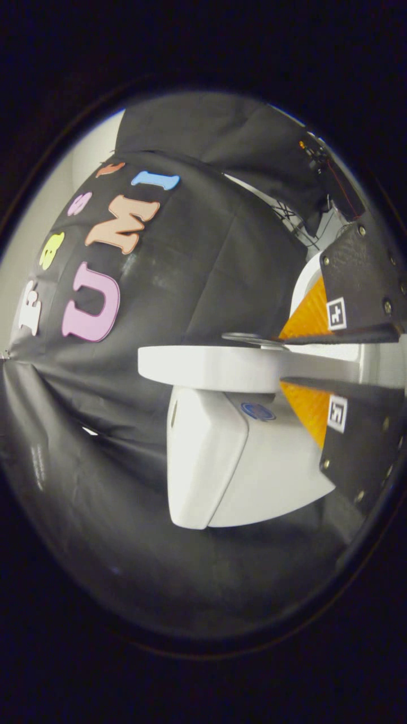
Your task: Open the toilet lid.
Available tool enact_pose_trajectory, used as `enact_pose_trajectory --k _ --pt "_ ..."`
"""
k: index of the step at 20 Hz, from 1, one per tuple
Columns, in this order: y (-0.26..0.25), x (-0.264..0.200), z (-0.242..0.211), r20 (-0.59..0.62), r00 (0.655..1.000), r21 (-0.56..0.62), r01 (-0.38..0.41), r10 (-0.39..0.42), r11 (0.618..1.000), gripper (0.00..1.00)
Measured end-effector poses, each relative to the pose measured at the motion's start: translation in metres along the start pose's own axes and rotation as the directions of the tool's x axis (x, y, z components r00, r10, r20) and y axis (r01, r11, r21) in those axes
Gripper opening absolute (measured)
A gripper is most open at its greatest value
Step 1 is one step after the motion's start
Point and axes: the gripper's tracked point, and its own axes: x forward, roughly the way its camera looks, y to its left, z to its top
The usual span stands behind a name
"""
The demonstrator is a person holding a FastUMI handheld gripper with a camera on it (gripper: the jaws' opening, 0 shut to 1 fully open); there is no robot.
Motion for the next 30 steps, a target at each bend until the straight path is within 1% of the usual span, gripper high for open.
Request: enact_pose_trajectory --k 1,3,4,8,10,12,13,16,19,20,21,24,27,30 --pt "0.005 -0.001 0.002 0.007 1.000 0.015 -0.018 0.018 1.000 0.43" --pt "0.003 -0.009 0.010 0.021 1.000 0.020 -0.020 0.019 1.000 0.65" --pt "0.004 -0.013 0.013 0.032 0.999 0.024 -0.035 0.034 0.999 0.65" --pt "0.006 -0.028 0.023 0.053 0.997 0.019 -0.061 0.060 0.998 0.87" --pt "0.007 -0.040 0.030 0.073 0.994 0.040 -0.080 0.077 0.996 0.89" --pt "0.005 -0.052 0.041 0.104 0.990 0.064 -0.102 0.095 0.993 0.96" --pt "0.001 -0.056 0.048 0.122 0.988 0.077 -0.107 0.098 0.991 0.97" --pt "-0.014 -0.073 0.068 0.167 0.982 0.126 -0.109 0.087 0.986 0.97" --pt "-0.017 -0.089 0.084 0.223 0.969 0.185 -0.151 0.108 0.971 0.97" --pt "-0.015 -0.092 0.089 0.234 0.963 0.207 -0.183 0.133 0.961 0.97" --pt "-0.015 -0.093 0.090 0.234 0.961 0.220 -0.199 0.147 0.955 0.97" --pt "-0.030 -0.099 0.092 0.217 0.966 0.231 -0.188 0.138 0.955 0.97" --pt "-0.044 -0.103 0.100 0.228 0.964 0.253 -0.197 0.140 0.947 0.98" --pt "-0.064 -0.103 0.106 0.236 0.963 0.266 -0.189 0.127 0.945 0.98"
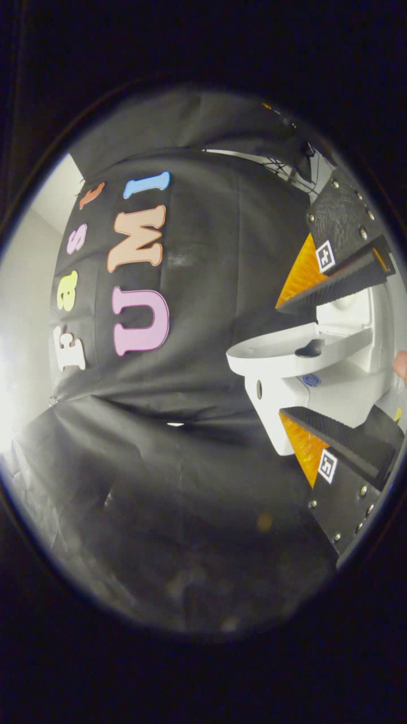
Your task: Open the toilet lid.
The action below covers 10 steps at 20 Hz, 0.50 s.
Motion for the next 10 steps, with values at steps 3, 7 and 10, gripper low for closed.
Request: enact_pose_trajectory --k 3,7,10 --pt "-0.021 0.002 0.006 -0.004 1.000 0.007 0.012 -0.012 1.000 0.97" --pt "-0.052 0.008 0.010 -0.012 1.000 0.004 0.028 -0.028 1.000 0.97" --pt "-0.081 0.015 0.012 -0.009 0.999 0.005 0.051 -0.051 0.999 0.97"
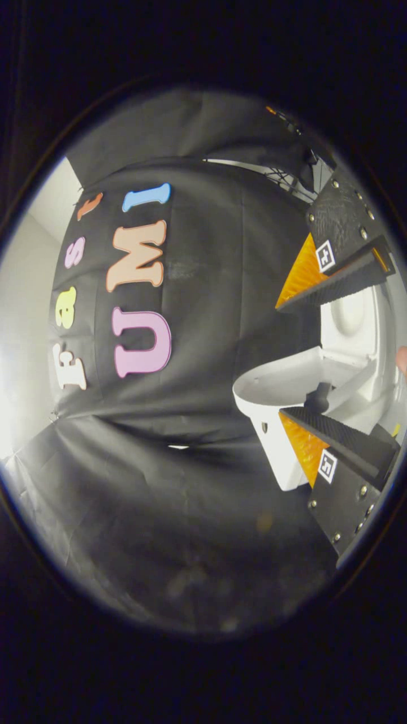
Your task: Open the toilet lid.
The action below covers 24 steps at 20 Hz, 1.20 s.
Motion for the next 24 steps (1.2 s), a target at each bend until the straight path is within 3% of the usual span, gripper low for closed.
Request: enact_pose_trajectory --k 15,24 --pt "-0.110 0.032 -0.063 -0.083 0.994 -0.002 0.071 -0.071 0.997 0.98" --pt "-0.123 0.032 -0.114 -0.130 0.989 0.040 0.076 -0.071 0.996 0.98"
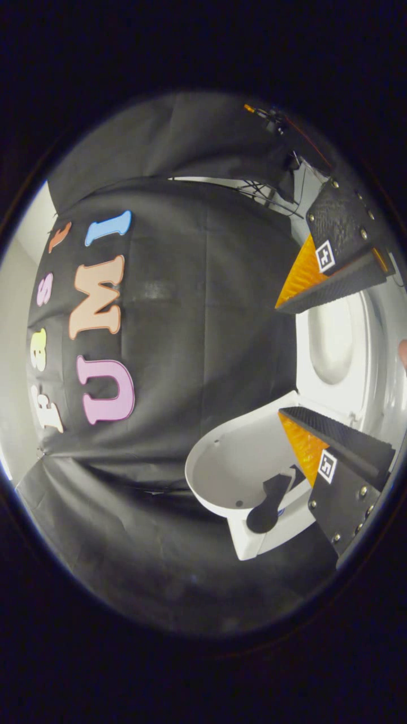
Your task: Open the toilet lid.
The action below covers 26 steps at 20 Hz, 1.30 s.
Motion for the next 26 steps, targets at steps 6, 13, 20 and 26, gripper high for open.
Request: enact_pose_trajectory --k 6,13,20,26 --pt "-0.006 -0.004 -0.038 -0.043 0.999 0.014 0.014 -0.013 1.000 0.98" --pt "-0.004 -0.011 0.000 0.032 0.999 -0.006 0.014 -0.013 1.000 0.98" --pt "-0.026 -0.001 0.009 -0.043 0.999 -0.175 0.002 -0.010 0.985 0.98" --pt "-0.035 0.014 0.008 -0.123 0.989 -0.259 -0.112 0.082 0.959 0.98"
